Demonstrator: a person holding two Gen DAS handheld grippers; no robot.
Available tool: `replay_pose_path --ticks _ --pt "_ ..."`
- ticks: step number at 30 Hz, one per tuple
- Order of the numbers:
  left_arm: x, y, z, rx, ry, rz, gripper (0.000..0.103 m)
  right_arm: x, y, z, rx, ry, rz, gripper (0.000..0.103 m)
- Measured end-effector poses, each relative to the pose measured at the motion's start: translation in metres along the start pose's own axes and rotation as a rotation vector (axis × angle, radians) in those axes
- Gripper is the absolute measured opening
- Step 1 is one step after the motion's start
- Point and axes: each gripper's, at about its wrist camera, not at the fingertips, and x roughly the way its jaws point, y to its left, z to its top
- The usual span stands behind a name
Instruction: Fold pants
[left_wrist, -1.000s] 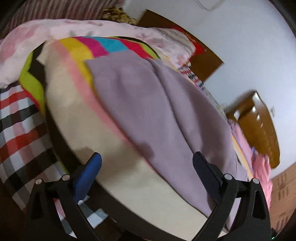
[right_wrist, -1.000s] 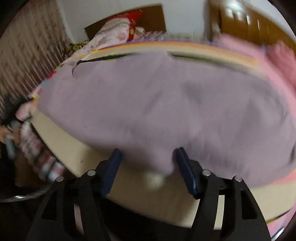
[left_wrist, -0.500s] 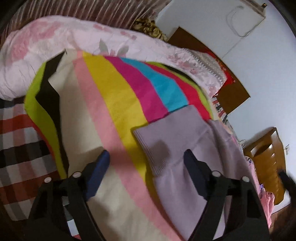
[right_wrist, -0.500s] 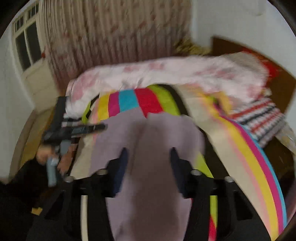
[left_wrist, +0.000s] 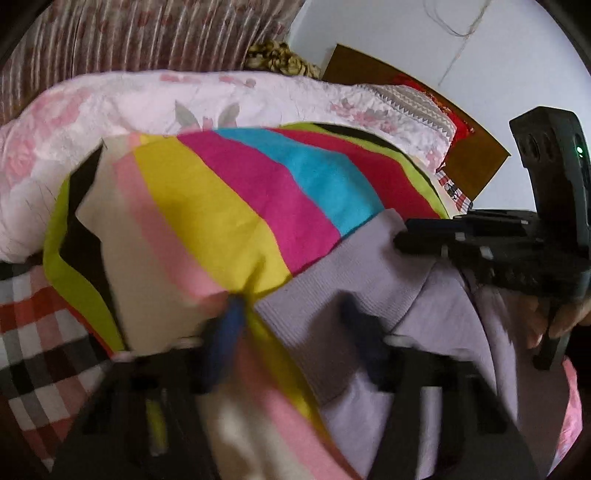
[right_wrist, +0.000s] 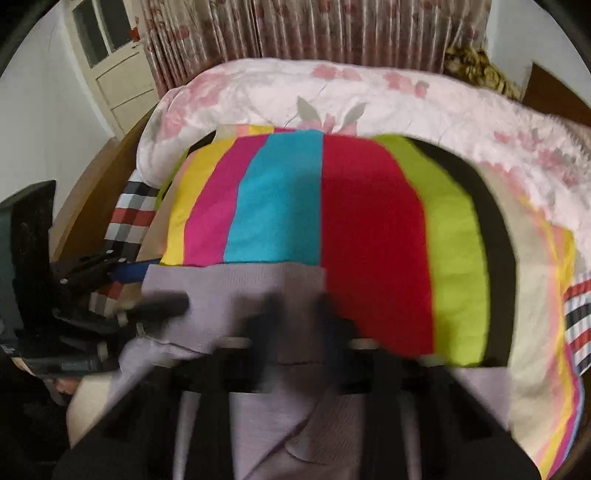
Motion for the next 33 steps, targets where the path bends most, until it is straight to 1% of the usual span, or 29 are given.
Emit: replay_pose_path --ticks 1,2,3,5,6,8,9,10,11,12,13,14,15,16,17,18,20,22,23,24,25,26,27,28,29,30,31,33 --pt "-0.006 0.000 0.002 0.015 -0.014 0.006 0.015 -0.001 0.000 0.005 -0.012 -0.021 0.002 0.011" --pt "-0.014 0.001 0.004 0.015 -0.027 -0.005 0.011 -0.007 0.004 0.008 -0.028 -0.036 -0.009 0.010" --pt "-0.020 0.002 0.006 0.012 -0.039 -0.017 0.010 -0.013 0.010 0.012 -0.054 -0.056 -0.017 0.010" --pt "-0.027 0.002 0.012 0.024 -0.056 -0.014 0.009 -0.011 0.013 0.024 -0.055 -0.069 -0.032 0.010" --pt "-0.026 0.002 0.013 0.030 -0.053 -0.007 0.009 -0.004 0.013 0.028 -0.060 -0.051 -0.055 0.010" --pt "-0.014 0.001 0.014 0.035 -0.037 0.029 0.008 0.015 0.010 0.031 -0.057 -0.008 -0.067 0.010" --pt "-0.009 0.003 0.013 0.024 -0.021 0.032 0.008 0.027 0.006 0.028 -0.034 0.019 -0.062 0.011" --pt "0.000 0.005 0.012 0.018 0.008 0.033 0.011 0.030 0.002 0.027 -0.010 0.021 -0.053 0.012" --pt "0.002 0.008 0.012 0.014 0.009 0.040 0.018 0.028 -0.002 0.025 0.017 0.012 -0.039 0.016" --pt "-0.002 0.009 0.010 0.007 0.001 0.044 0.023 0.019 -0.007 0.024 0.049 0.006 -0.030 0.034" --pt "-0.009 0.012 0.012 -0.010 -0.015 0.066 0.043 0.008 -0.010 0.023 0.072 -0.008 -0.049 0.048" --pt "-0.019 0.015 0.014 -0.029 -0.046 0.117 0.066 -0.007 -0.012 0.020 0.093 -0.039 -0.076 0.067" --pt "-0.030 0.018 0.014 -0.043 -0.082 0.151 0.074 -0.028 -0.012 0.014 0.099 -0.075 -0.101 0.067" --pt "-0.047 0.021 0.016 -0.057 -0.140 0.164 0.082 -0.041 -0.010 0.007 0.086 -0.071 -0.123 0.067" --pt "-0.061 0.022 0.016 -0.058 -0.175 0.140 0.085 -0.054 -0.005 -0.004 0.072 -0.054 -0.156 0.065" --pt "-0.069 0.022 0.017 -0.057 -0.185 0.115 0.086 -0.059 -0.002 -0.012 0.076 -0.044 -0.170 0.060" --pt "-0.082 0.015 0.014 -0.055 -0.181 0.024 0.091 -0.058 0.001 -0.031 0.122 0.000 -0.160 0.060" --pt "-0.081 0.005 0.009 -0.054 -0.134 -0.075 0.093 -0.046 0.006 -0.045 0.124 0.044 -0.183 0.056" --pt "-0.077 -0.002 0.006 -0.053 -0.107 -0.128 0.093 -0.038 0.009 -0.050 0.114 0.065 -0.196 0.050" --pt "-0.071 -0.009 0.002 -0.061 -0.071 -0.194 0.093 -0.031 0.009 -0.055 0.119 0.073 -0.203 0.049" --pt "-0.068 -0.014 0.000 -0.070 -0.048 -0.220 0.093 -0.027 0.008 -0.057 0.129 0.065 -0.205 0.047" --pt "-0.065 -0.020 -0.003 -0.078 -0.025 -0.249 0.093 -0.026 0.007 -0.057 0.134 0.056 -0.210 0.037" --pt "-0.062 -0.025 -0.005 -0.079 -0.006 -0.290 0.093 -0.029 0.006 -0.058 0.142 0.039 -0.218 0.024" --pt "-0.059 -0.031 -0.005 -0.080 0.010 -0.347 0.093 -0.038 0.008 -0.057 0.145 -0.001 -0.203 0.016" --pt "-0.056 -0.035 -0.004 -0.088 0.020 -0.390 0.093 -0.044 0.010 -0.058 0.138 -0.024 -0.207 0.009" --pt "-0.053 -0.041 0.002 -0.111 0.031 -0.466 0.093 -0.052 0.014 -0.058 0.122 -0.052 -0.216 0.009" --pt "-0.050 -0.045 0.005 -0.122 0.040 -0.515 0.093 -0.061 0.017 -0.060 0.108 -0.082 -0.197 0.009" --pt "-0.036 -0.059 0.017 -0.120 0.078 -0.585 0.093 -0.070 0.022 -0.061 0.097 -0.113 -0.172 0.009"
